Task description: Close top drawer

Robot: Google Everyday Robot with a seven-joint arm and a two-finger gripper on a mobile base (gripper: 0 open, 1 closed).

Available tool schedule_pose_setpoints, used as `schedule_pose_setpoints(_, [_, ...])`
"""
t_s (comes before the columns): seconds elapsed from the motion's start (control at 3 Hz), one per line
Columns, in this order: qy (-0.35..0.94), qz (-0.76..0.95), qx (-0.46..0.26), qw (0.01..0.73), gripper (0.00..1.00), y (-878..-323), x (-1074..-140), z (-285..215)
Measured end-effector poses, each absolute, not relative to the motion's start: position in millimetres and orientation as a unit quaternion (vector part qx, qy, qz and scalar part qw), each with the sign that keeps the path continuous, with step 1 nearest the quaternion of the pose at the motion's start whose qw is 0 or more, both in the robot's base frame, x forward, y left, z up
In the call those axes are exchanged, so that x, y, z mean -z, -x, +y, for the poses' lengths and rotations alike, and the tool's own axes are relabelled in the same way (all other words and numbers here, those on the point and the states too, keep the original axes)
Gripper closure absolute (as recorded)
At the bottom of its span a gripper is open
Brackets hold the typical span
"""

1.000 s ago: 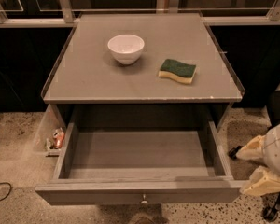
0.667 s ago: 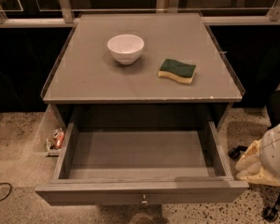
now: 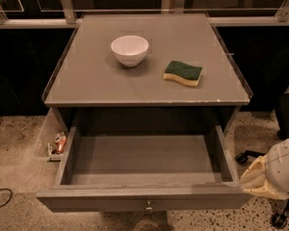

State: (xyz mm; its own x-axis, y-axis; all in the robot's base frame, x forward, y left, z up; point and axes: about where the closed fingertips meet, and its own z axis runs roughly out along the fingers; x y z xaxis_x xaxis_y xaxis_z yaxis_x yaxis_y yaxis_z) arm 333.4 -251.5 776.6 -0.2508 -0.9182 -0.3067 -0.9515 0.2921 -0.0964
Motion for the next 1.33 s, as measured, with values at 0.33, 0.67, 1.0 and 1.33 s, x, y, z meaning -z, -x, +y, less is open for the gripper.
schedule_pose_setpoints(0.33, [0.563,0.8,-0.094,0.183,1.0,-329,-728,-243])
schedule_pose_setpoints(0.67, [0.543,0.8,-0.121,0.224,1.0,-336,-693,-229])
schedule_pose_setpoints(1.0, [0.532,0.795,-0.137,0.256,1.0,-344,-674,-218])
schedule_pose_setpoints(1.33, [0.53,0.791,-0.145,0.271,1.0,-346,-661,-209])
